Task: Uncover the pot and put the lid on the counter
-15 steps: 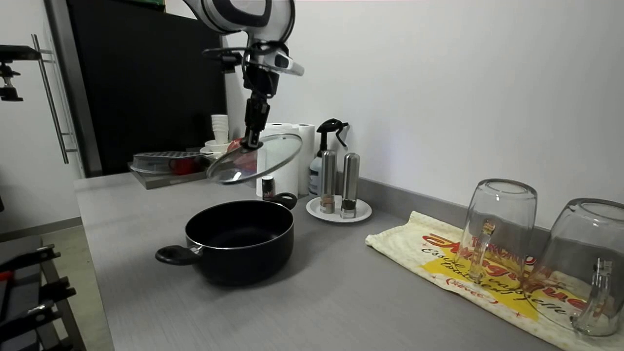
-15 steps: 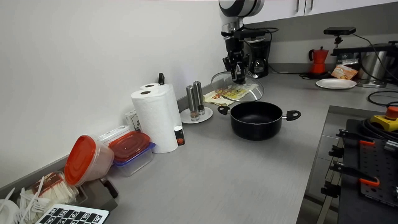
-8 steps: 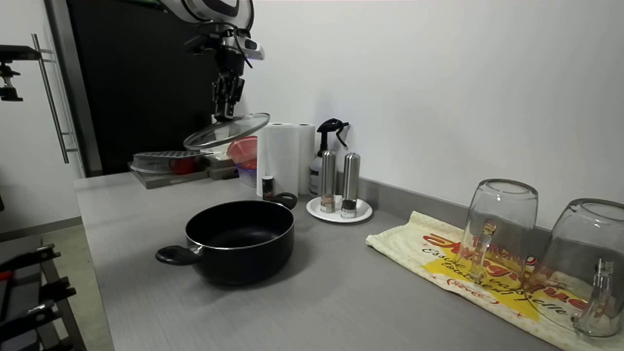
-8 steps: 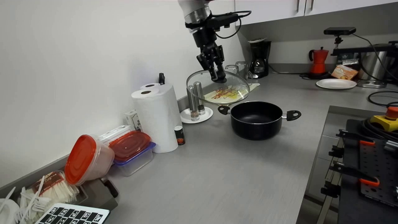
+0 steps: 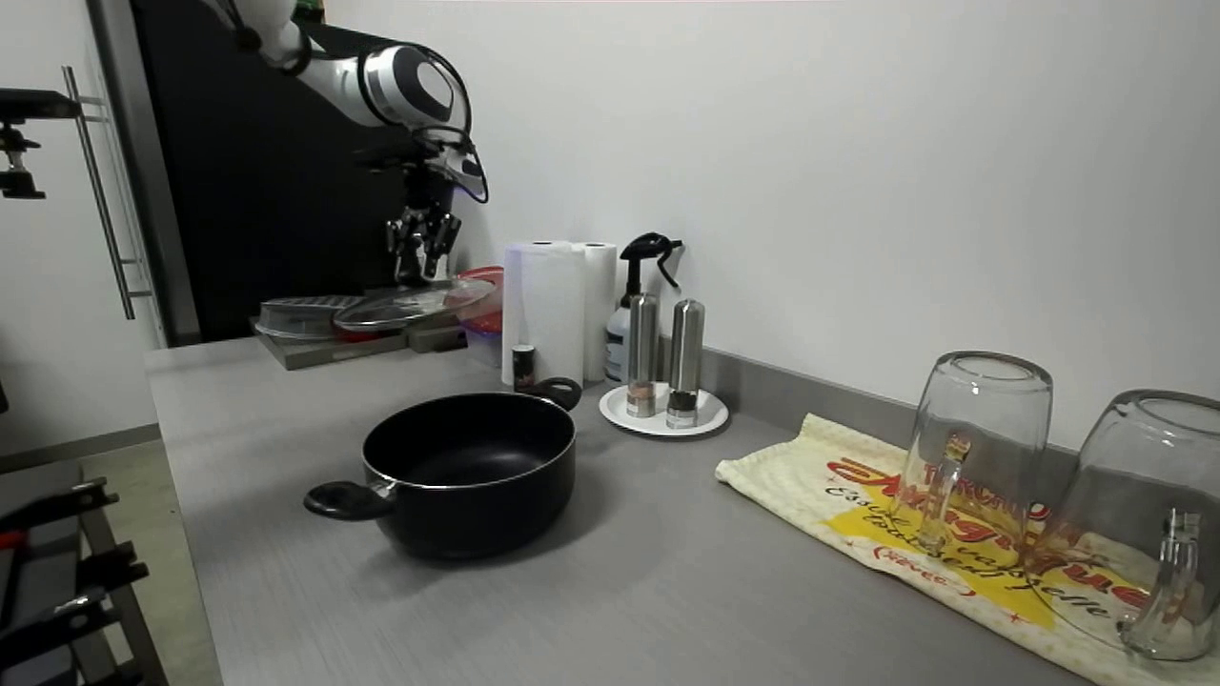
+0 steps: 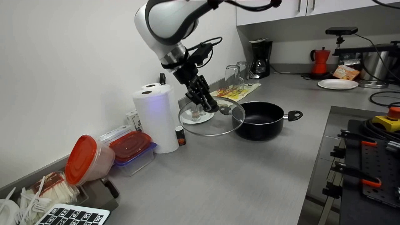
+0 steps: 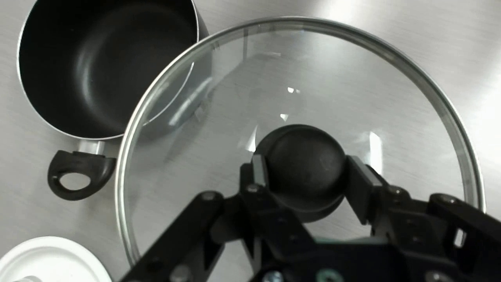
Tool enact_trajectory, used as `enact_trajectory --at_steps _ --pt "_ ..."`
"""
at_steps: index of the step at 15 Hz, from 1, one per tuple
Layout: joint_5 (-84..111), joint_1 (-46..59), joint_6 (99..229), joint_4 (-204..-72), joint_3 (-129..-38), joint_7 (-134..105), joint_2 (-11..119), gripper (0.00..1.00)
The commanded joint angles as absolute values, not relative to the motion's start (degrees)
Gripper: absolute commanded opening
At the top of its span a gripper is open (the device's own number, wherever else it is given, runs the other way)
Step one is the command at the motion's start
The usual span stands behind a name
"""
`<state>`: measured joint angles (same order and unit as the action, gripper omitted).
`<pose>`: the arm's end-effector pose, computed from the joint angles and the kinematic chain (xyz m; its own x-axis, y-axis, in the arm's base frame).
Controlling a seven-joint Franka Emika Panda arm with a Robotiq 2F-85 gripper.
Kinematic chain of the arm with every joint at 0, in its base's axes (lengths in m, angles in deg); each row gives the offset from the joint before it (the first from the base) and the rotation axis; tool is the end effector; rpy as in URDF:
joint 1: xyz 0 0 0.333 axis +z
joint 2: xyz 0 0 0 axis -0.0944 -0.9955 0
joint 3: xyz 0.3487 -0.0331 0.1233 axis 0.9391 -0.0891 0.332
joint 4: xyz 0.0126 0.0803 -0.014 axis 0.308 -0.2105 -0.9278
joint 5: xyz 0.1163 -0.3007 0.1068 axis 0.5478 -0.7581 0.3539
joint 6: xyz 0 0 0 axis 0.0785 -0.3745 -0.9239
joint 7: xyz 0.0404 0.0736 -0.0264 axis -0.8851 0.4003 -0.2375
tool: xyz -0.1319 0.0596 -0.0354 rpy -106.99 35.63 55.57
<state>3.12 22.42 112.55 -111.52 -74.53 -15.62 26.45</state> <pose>0.6383 0.2018 0.3368 0.8592 0.2653 -0.4374 0.3718 -0.9112 0.1776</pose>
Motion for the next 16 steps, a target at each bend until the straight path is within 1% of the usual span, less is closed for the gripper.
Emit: enact_trajectory --at_steps 1,7,12,16 --pt "0.4 24.3 105.0 -98.5 -75.4 -20.8 15.8 0.25" --pt "2.9 25.2 106.3 -88.5 -74.9 -22.0 6.4 0.25" --pt "3.8 25.6 103.7 -82.0 -74.1 -22.4 1.2 0.25" --pt "3.6 28.4 102.5 -80.7 -75.1 -23.1 -1.5 0.25"
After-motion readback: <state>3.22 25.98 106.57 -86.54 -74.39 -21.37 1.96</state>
